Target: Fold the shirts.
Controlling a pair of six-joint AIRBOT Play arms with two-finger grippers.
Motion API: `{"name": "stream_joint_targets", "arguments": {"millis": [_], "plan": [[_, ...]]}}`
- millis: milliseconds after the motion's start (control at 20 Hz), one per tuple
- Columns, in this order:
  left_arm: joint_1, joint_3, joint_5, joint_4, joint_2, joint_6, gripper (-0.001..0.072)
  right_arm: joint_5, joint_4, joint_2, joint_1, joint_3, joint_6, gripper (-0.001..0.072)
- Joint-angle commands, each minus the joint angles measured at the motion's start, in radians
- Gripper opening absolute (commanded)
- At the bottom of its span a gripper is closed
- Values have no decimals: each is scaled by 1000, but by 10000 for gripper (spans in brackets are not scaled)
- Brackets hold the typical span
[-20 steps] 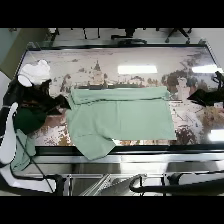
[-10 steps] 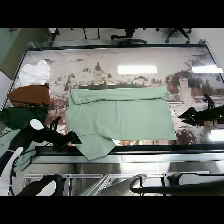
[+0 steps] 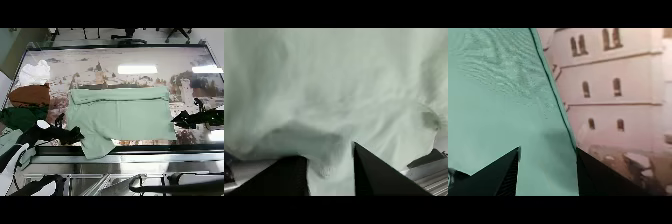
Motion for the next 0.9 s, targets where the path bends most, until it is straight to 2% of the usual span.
{"name": "stream_joint_targets", "arguments": {"millis": [0,50,100,200,450,650,700,750,800,850], "plan": [[-2,86,-98,-43,-35,83,18,42,-62,-1,3,-16,-1,409],[-2,106,-122,-43,-35,84,18,51,-94,-1,2,-26,-1,404],[-2,123,-144,-43,-35,84,18,53,-133,-1,1,-37,8,367],[-2,142,-176,-43,-35,91,18,58,-199,0,1,-58,35,363],[-2,141,-212,-44,-35,110,18,56,-172,0,2,-128,28,363],[-2,141,-266,-45,-35,132,18,58,-168,51,-45,-66,45,365],[-2,141,-273,-45,-35,138,19,61,-168,73,-65,-48,56,369],[-2,141,-278,-45,-35,144,18,60,-167,95,-82,-41,69,398],[-2,141,-285,-45,-35,147,18,59,-169,115,-95,-41,72,458],[-2,141,-290,-46,-35,152,18,61,-172,125,-103,-42,77,474]]}}
